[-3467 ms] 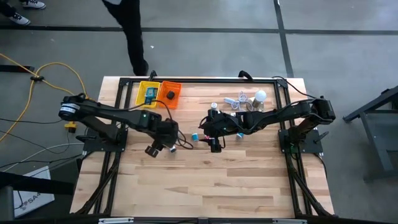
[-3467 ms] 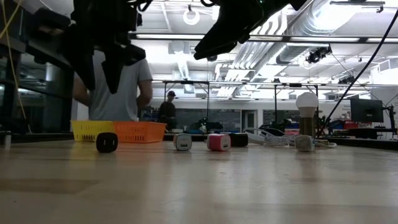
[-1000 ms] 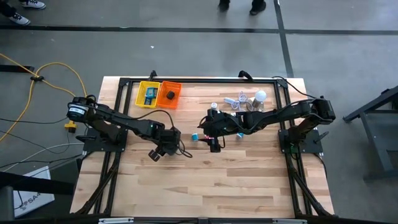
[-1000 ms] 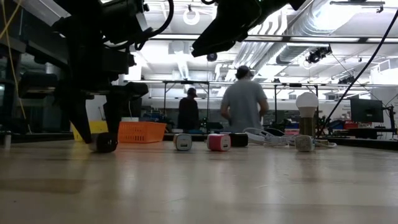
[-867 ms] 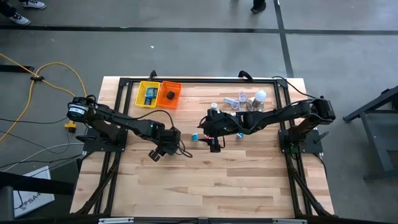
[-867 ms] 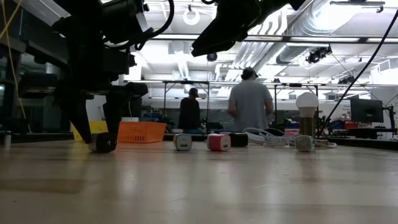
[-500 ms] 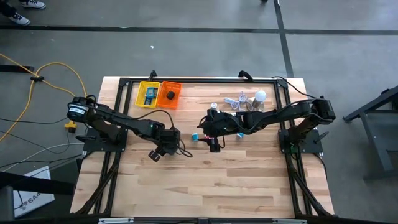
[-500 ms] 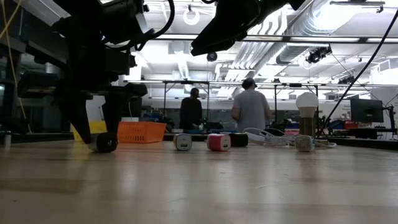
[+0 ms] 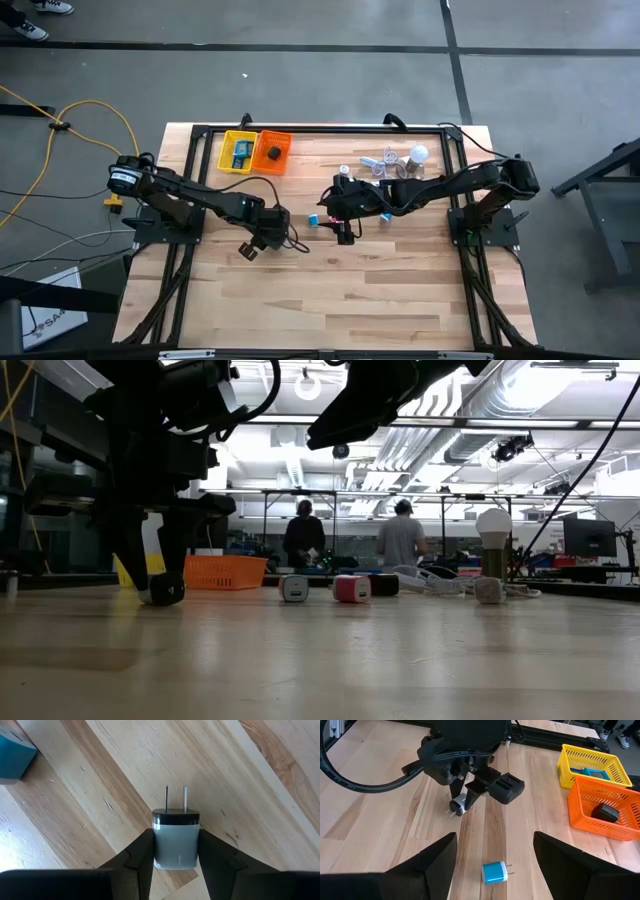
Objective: Pick & Place Office items
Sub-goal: Put the white adapter into the orange basket, then put the left blue adapter into the orange basket
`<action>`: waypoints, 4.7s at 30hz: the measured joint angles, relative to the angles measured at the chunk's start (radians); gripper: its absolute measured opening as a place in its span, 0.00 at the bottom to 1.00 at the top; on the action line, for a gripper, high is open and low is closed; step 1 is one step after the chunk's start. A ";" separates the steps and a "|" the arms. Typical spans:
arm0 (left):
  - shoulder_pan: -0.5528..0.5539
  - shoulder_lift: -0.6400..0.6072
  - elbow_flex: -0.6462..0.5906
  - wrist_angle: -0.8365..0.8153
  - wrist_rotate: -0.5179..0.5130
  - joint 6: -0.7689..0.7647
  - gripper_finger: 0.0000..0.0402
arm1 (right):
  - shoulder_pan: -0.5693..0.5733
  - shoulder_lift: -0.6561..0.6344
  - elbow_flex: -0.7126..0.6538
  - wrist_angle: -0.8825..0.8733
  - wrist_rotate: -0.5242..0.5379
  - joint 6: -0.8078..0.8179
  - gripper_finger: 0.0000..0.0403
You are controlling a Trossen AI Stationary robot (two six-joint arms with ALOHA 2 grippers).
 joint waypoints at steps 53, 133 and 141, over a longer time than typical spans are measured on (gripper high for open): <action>0.331 -0.368 0.000 -0.030 -0.124 -0.505 0.31 | 0.000 0.000 0.000 0.029 0.000 0.000 0.62; 0.755 0.047 0.146 -0.016 -0.158 -0.619 0.43 | 0.000 0.000 0.000 0.029 0.000 0.000 0.62; 0.755 0.047 0.146 -0.014 -0.158 -0.619 0.44 | 0.000 0.000 0.000 0.029 0.000 0.000 0.62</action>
